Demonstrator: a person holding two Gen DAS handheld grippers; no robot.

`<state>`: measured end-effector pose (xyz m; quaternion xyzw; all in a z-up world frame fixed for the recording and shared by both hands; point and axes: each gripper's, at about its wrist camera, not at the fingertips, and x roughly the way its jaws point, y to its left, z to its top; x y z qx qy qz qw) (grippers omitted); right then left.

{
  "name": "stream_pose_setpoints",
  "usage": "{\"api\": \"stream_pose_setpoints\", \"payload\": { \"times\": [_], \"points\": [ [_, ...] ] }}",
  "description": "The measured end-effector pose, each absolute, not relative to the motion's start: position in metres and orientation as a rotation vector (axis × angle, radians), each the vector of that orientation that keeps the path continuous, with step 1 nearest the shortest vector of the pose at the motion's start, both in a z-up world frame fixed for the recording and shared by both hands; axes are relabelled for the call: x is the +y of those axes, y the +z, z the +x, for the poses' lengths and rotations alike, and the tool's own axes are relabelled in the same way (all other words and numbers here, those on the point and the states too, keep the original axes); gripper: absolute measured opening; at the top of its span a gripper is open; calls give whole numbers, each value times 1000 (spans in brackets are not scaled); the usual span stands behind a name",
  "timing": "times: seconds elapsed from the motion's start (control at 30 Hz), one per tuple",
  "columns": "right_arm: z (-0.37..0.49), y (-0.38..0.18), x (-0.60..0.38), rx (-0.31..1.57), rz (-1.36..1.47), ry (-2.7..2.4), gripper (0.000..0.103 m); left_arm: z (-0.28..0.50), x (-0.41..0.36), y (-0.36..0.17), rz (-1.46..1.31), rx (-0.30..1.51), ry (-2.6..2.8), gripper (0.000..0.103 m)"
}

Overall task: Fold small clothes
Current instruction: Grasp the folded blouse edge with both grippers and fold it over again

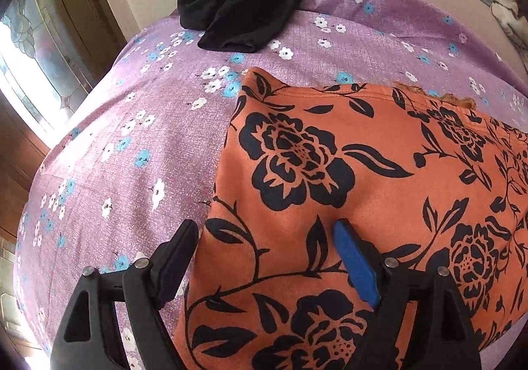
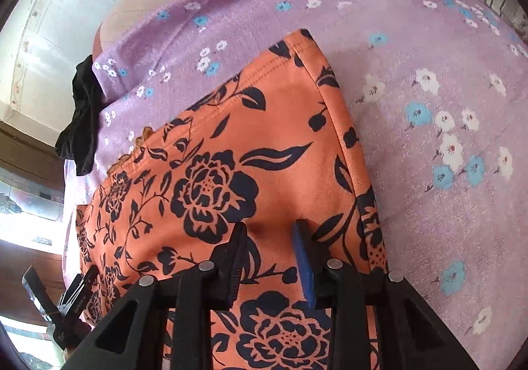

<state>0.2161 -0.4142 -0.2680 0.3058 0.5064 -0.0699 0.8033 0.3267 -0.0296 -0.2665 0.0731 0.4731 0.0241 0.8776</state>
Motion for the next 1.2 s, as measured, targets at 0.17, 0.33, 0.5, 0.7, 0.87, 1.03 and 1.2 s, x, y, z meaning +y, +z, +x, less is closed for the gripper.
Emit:
{"api": "stream_pose_setpoints", "payload": {
  "times": [0.17,0.33,0.5,0.7,0.87,1.03,1.2],
  "points": [
    [207,-242,-408,984,674,-97,33,322,-26,-248,134,889,87,86],
    [218,-254,-360,1045,596,44,33,337,-18,-272,151,983,132,87],
    [222,-262,-331,1087,459,-4,33,338,-4,-256,22,974,110,89],
    [203,-250,-300,1066,476,152,33,308,6,-233,-5,920,110,89],
    [184,-271,-263,1161,396,153,34,293,-16,-268,165,1044,69,89],
    [152,-256,-278,1165,493,160,34,259,11,-251,-11,1052,41,89],
    [102,-253,-324,1114,709,85,59,226,41,-258,-222,1085,-6,89]
  ]
}}
